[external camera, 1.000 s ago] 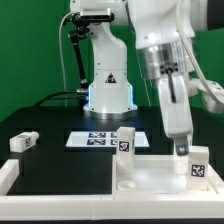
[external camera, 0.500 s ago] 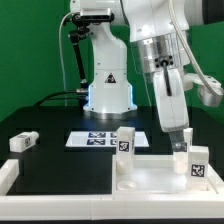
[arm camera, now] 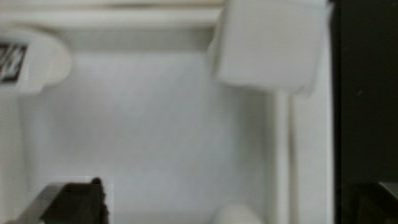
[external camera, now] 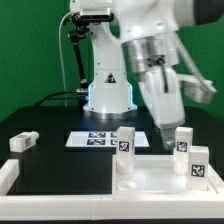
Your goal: Assemble square table
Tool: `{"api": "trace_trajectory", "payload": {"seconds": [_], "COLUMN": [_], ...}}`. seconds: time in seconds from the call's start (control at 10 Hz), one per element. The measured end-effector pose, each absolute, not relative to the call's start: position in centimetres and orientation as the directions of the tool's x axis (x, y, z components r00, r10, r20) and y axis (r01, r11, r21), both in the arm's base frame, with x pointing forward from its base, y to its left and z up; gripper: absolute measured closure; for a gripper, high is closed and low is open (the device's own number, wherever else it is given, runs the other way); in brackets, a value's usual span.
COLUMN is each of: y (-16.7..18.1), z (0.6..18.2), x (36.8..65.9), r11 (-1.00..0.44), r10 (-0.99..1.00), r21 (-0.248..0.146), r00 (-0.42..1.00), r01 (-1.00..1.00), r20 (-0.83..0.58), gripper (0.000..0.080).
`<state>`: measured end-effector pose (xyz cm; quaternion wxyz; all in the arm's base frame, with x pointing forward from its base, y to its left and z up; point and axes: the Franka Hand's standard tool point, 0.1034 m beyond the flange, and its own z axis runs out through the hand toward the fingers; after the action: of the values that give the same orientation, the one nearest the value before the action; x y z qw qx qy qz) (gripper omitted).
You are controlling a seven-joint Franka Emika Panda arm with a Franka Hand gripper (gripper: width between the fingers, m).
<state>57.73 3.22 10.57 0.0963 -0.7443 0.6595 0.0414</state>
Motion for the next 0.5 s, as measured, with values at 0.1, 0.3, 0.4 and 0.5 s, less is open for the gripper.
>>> {"api": "trace_trajectory", "payload": {"seconds": [0.1, 0.3, 0.4, 0.5], "y": [1.1, -1.3, -1.0, -1.0], "z": [11.3, 12.1, 11.9, 11.8], "x": [56.6, 57.2, 57.1, 57.1], "r11": [-0.228, -0.364, -0.438, -0.498], "r10": [-0.954, -0.914, -0.88, -0.848], "r21": [-0.115, -0.149, -0.158, -0.165], "r00": [0.246, 0.384, 0.458, 0.518], "r01": [-0.967, -0.919, -0.885, -0.851], "r20": [-0.173, -0.135, -0.123, -0.113], "gripper": [0.015, 0.015, 0.015, 0.015]}}
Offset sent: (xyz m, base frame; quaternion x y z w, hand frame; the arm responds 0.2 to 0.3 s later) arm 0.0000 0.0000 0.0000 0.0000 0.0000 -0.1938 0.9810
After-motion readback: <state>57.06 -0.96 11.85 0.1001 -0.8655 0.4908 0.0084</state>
